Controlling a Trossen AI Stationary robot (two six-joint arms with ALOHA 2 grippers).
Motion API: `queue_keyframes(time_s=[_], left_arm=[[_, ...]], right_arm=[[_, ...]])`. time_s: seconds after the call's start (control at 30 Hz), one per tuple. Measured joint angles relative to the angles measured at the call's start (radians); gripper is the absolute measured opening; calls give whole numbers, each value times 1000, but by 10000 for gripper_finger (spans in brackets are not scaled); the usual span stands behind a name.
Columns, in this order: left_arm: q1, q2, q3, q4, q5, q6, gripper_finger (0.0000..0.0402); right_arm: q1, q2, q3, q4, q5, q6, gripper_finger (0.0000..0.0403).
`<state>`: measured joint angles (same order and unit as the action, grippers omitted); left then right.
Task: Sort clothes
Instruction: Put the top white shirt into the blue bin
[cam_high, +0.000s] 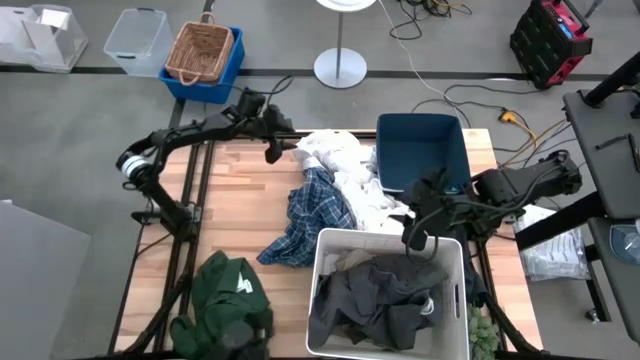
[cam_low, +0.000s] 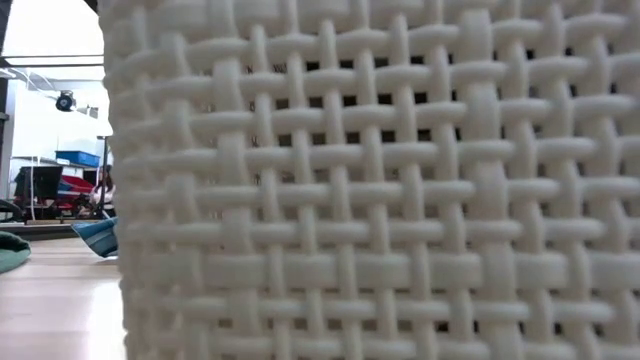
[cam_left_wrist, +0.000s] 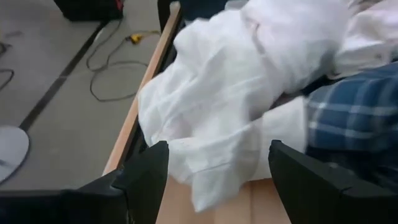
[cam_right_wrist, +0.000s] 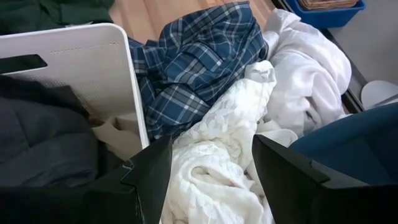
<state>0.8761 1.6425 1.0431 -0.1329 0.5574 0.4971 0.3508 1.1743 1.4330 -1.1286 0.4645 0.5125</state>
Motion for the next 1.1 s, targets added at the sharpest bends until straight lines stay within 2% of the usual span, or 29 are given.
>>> queue_keyframes(time_s=[0.13, 0.27, 0.47, 0.57, 0.63, 0.7, 0.83, 0.87, 1.0, 1.1], left_arm=[[-2, 96, 56, -34, -36, 0, 254], [-2, 184, 126, -138, 9, 36, 254], [-8, 292, 200, -210, 9, 45, 254], [-10, 325, 237, -240, 9, 44, 241], [-16, 335, 266, -262, 9, 44, 216], [-24, 336, 286, -275, 6, 44, 173], [-35, 329, 307, -342, -17, 118, 40], [-36, 327, 316, -360, -17, 130, 21], [-36, 320, 352, -399, -18, 164, 5], [-36, 305, 398, -429, -17, 174, 2]], right_arm=[[0, -2, 0, 0, 8, -10, 215], [0, -1, 0, 1, 8, -12, 215], [0, -1, 0, 4, 11, -17, 215], [0, -1, 0, 6, 42, -27, 215], [0, -1, 0, 9, 74, -26, 215], [0, -1, 0, 12, 103, -27, 215], [-2, -1, 0, 14, 168, -36, 215], [-6, -1, 0, 19, 180, -43, 215], [-39, -1, -1, 72, 217, -65, 215], [-97, 0, -1, 145, 207, -118, 215]])
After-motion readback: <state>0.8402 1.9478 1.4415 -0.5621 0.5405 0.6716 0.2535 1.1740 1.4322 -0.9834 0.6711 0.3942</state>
